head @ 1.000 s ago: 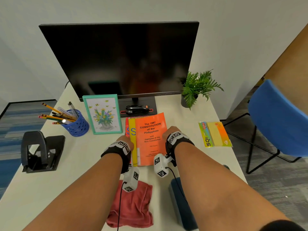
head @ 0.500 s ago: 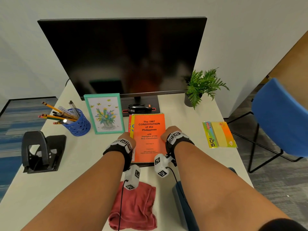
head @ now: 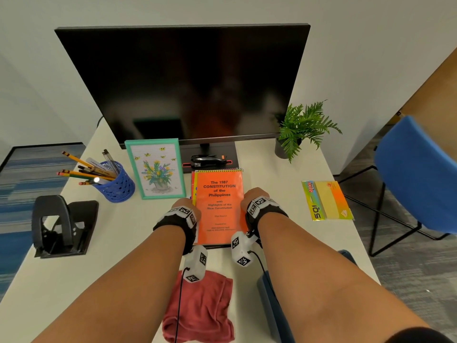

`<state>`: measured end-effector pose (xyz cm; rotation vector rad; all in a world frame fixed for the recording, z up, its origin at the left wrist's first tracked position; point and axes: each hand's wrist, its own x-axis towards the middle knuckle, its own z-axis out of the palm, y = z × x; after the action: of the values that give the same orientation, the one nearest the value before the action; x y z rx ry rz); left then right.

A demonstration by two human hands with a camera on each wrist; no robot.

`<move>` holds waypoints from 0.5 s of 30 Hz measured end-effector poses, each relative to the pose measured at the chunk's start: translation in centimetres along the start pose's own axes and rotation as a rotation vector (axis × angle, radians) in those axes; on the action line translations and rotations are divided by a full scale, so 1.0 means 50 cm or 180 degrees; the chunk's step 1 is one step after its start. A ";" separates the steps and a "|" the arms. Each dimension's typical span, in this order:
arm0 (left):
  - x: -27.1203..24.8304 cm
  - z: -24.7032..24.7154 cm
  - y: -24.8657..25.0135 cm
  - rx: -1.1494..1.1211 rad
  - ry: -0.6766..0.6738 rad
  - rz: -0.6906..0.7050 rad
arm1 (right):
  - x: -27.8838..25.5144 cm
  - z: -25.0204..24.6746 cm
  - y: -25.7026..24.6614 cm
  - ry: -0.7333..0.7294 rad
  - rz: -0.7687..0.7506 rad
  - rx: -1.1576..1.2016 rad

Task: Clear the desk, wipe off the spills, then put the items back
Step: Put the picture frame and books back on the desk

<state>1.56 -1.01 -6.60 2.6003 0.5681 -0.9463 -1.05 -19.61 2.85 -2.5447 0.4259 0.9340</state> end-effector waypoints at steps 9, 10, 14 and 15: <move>-0.049 -0.027 -0.001 -0.0356 0.0108 0.0211 | 0.013 0.001 0.016 0.0036 0.0114 0.0683; -0.058 -0.032 -0.001 -0.0382 0.0132 0.0267 | 0.023 0.006 0.020 0.0067 0.0088 0.0676; -0.067 -0.036 -0.003 -0.0522 0.0141 0.0289 | 0.017 0.006 0.027 0.0014 0.0188 0.0653; -0.069 -0.036 -0.003 -0.0509 0.0166 0.0302 | 0.013 0.000 0.026 0.0094 0.0154 0.0688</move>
<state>0.05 -1.02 -3.02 2.4910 0.5067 -0.7723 -1.12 -20.85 2.05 -2.3638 0.5674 0.8205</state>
